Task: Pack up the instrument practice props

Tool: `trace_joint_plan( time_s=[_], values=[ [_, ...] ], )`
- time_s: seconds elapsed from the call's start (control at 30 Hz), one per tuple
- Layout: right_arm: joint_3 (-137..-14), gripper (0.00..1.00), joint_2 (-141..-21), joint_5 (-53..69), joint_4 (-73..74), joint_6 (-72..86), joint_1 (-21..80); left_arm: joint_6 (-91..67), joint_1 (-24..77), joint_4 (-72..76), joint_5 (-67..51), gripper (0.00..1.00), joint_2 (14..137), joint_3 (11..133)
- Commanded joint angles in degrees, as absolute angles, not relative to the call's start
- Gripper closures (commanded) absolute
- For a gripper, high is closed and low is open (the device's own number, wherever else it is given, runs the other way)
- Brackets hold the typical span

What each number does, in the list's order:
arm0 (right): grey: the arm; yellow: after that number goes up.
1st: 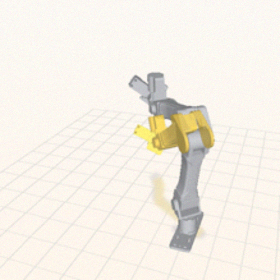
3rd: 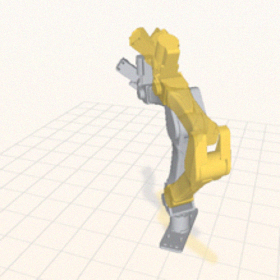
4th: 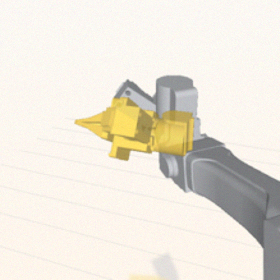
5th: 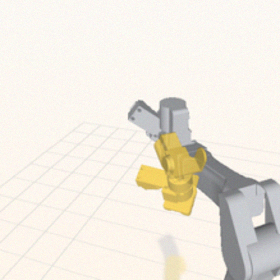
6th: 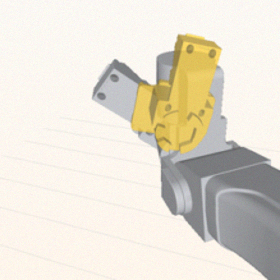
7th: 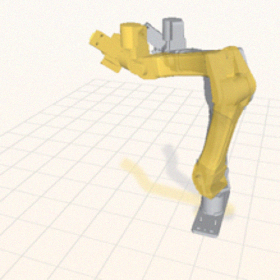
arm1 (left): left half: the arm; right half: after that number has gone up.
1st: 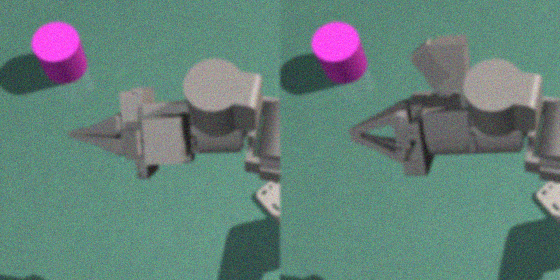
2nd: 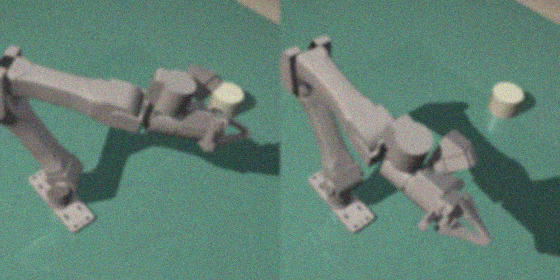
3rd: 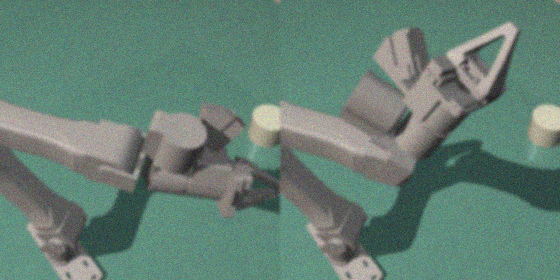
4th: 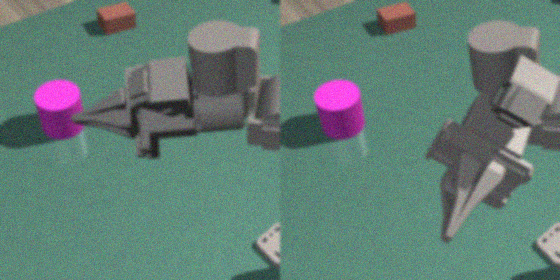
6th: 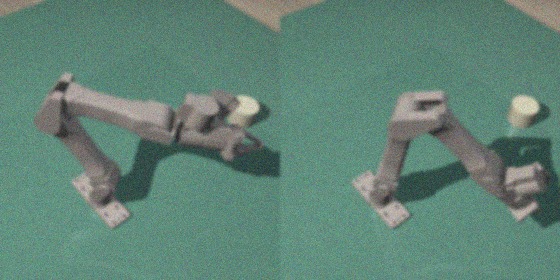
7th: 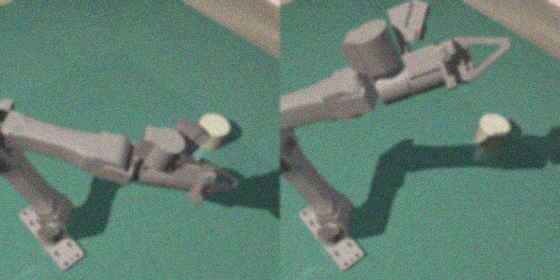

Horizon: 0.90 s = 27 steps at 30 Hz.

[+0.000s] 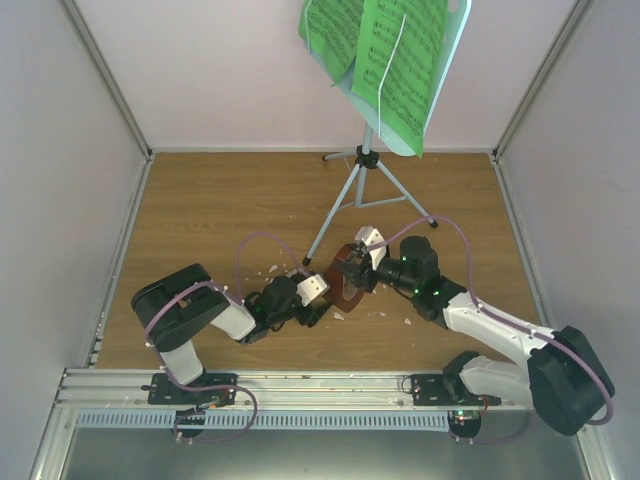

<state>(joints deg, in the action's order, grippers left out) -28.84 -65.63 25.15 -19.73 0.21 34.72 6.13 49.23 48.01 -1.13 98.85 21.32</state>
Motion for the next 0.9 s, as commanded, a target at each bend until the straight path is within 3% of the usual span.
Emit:
trace_joint_plan(
  time_s=[0.0,0.4,0.6,0.87],
  values=[
    [-27.80,0.55,-61.61,18.36,-18.89,3.32,35.38,4.10,49.22,49.06,-0.57,0.15,95.22,21.86],
    [-27.30,0.55,-53.44,-25.06,-2.60,13.75,33.67,-10.77,46.66,26.04,3.74,0.05,67.48,23.63],
    [-25.66,0.56,-50.59,-27.60,-0.27,17.73,23.56,-14.56,38.41,12.72,-4.39,0.03,58.96,29.09],
    [-25.90,0.56,-53.32,-24.70,-1.95,18.72,5.75,-19.24,21.34,-1.93,-19.19,0.01,57.13,41.48]
  ],
)
